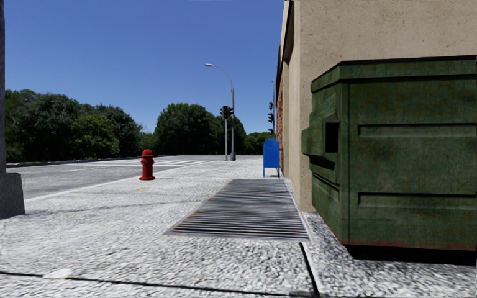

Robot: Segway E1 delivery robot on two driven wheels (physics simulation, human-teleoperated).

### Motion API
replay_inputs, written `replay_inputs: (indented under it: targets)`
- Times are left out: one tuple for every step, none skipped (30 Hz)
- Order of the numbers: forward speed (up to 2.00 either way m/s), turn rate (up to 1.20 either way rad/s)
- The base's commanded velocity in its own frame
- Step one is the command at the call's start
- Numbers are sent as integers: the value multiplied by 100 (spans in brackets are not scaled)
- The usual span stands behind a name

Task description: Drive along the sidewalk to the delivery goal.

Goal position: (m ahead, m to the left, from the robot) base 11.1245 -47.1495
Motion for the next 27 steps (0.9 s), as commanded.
replay_inputs:
  targets:
    - [113, 0]
    - [113, 0]
    - [113, 0]
    - [113, 0]
    - [113, 0]
    - [113, 0]
    - [113, 0]
    - [113, 0]
    - [114, 0]
    - [116, 0]
    - [141, 0]
    - [200, 0]
    - [200, 0]
    - [200, 0]
    - [200, 0]
    - [200, 0]
    - [200, 0]
    - [200, 0]
    - [200, 0]
    - [200, 0]
    - [200, 0]
    - [200, 0]
    - [200, 0]
    - [200, 0]
    - [200, 0]
    - [200, 0]
    - [200, 0]
